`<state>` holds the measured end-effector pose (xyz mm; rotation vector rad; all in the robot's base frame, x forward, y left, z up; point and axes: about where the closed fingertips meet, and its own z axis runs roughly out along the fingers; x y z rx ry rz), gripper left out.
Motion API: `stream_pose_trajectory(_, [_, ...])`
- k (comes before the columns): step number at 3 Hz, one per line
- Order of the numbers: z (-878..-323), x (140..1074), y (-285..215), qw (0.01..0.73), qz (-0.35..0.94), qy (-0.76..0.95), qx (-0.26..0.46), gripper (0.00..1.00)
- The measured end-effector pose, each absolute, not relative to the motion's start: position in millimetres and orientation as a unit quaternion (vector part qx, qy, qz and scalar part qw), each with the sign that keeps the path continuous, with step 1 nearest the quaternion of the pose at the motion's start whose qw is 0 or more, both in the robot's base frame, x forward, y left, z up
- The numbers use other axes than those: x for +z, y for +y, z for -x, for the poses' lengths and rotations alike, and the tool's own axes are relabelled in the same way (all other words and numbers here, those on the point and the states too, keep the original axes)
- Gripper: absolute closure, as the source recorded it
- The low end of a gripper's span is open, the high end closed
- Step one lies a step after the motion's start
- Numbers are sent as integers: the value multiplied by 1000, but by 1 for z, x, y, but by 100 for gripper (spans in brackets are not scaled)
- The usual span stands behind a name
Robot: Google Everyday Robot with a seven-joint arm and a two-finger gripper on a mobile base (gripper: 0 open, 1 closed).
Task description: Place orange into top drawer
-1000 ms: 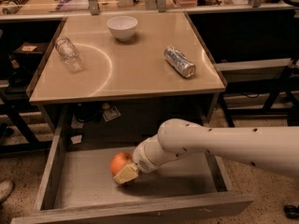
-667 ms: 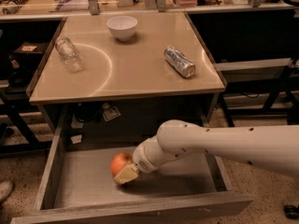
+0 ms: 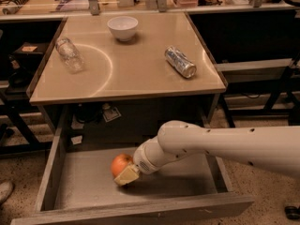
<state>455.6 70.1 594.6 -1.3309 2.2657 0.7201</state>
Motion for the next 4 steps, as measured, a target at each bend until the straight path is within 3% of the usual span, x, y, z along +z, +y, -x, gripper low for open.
stream_pose_trajectory(2, [-456,595,70,207,478,814,259,11])
stream_pose_trajectory(3, [-456,595,70,207,478,814,259,0])
stream_pose_trajectory(4, [-456,595,70,207,478,814,259,0])
